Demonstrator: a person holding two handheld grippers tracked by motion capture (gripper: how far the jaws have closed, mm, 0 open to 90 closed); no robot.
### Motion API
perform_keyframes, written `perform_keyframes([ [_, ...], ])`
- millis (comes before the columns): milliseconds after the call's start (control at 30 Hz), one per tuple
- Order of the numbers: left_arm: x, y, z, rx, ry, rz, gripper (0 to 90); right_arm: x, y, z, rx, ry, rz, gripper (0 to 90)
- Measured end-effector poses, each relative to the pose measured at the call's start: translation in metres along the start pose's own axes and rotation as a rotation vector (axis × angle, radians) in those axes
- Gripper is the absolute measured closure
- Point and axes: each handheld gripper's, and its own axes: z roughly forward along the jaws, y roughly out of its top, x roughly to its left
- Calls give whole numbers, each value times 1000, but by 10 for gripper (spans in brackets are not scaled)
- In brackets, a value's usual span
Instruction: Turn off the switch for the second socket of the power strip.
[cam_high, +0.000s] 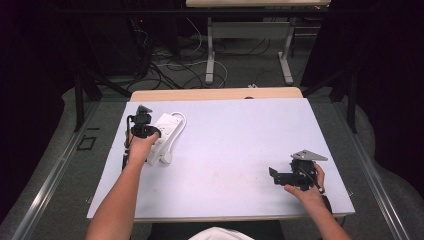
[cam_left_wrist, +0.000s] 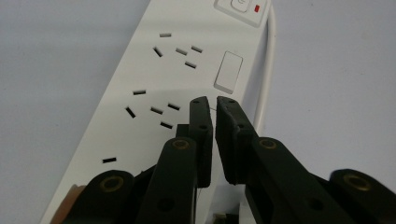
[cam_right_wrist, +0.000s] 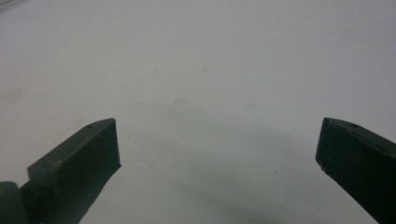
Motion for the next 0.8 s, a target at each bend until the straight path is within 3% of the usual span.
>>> perform_keyframes([
  [800, 6, -4, 7, 48, 0, -9, 890, 0, 0, 1, 8, 3, -4, 0],
])
